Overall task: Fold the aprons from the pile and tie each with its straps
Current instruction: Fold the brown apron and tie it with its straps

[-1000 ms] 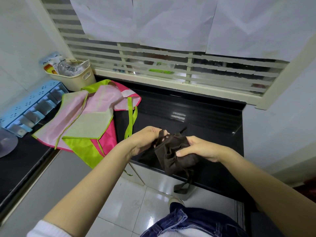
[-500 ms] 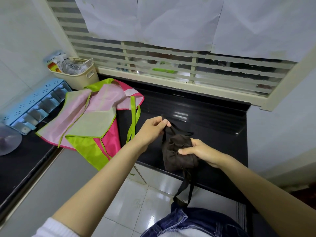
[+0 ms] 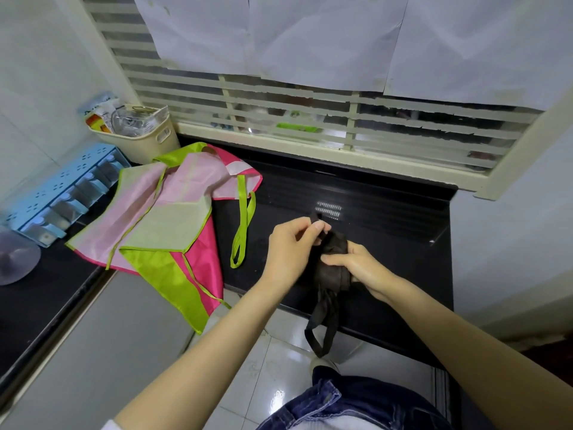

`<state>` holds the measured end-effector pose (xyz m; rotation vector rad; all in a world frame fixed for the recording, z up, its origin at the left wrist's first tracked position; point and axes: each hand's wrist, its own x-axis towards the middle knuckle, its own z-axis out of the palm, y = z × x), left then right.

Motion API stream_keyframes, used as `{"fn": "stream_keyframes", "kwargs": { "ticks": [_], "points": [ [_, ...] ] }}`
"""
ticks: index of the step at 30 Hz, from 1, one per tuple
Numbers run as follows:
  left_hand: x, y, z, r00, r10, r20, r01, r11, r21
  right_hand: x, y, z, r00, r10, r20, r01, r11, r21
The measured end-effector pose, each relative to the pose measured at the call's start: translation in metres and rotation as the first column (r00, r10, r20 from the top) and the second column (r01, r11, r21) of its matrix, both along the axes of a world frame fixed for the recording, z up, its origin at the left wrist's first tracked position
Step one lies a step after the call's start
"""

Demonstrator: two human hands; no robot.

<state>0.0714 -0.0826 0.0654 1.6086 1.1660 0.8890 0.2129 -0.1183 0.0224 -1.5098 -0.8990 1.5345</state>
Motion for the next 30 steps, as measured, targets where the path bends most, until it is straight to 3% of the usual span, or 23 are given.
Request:
{"fn": "stream_keyframes", "kwargs": {
  "ticks": [3, 10, 12, 16, 25, 30],
  "points": [
    [-0.001, -0.008, -0.004, 0.987, 0.055, 0.152, -0.035, 0.990, -0.135, 0.002, 0.003, 0.004, 0.997, -0.077, 0.017, 0.076, 0.997, 0.016],
    [0.001, -0.020, -0.006, 0.910, 0.235, 0.342, -0.087, 0.914, -0.396, 0.001, 0.005, 0.006, 0.983, -0.183, -0.012, 0.184, 0.981, 0.060],
    [0.001, -0.026, -0.009, 0.858, 0.320, 0.401, -0.064, 0.842, -0.536, 0.001, 0.007, 0.009, 0.976, -0.216, -0.039, 0.218, 0.973, 0.072],
    [-0.001, -0.034, -0.022, 0.719, 0.558, 0.414, 0.016, 0.582, -0.813, 0.002, 0.010, 0.014, 0.972, -0.229, -0.054, 0.234, 0.966, 0.111],
    [-0.017, -0.020, -0.035, 0.828, 0.465, 0.313, 0.061, 0.481, -0.875, 0.017, 0.003, 0.017, 0.999, -0.016, 0.045, 0.004, 0.968, 0.250],
    [-0.012, -0.018, -0.035, 0.757, 0.556, 0.345, 0.122, 0.398, -0.909, 0.019, 0.003, 0.019, 0.991, 0.060, 0.117, -0.096, 0.938, 0.332]
  ]
}}
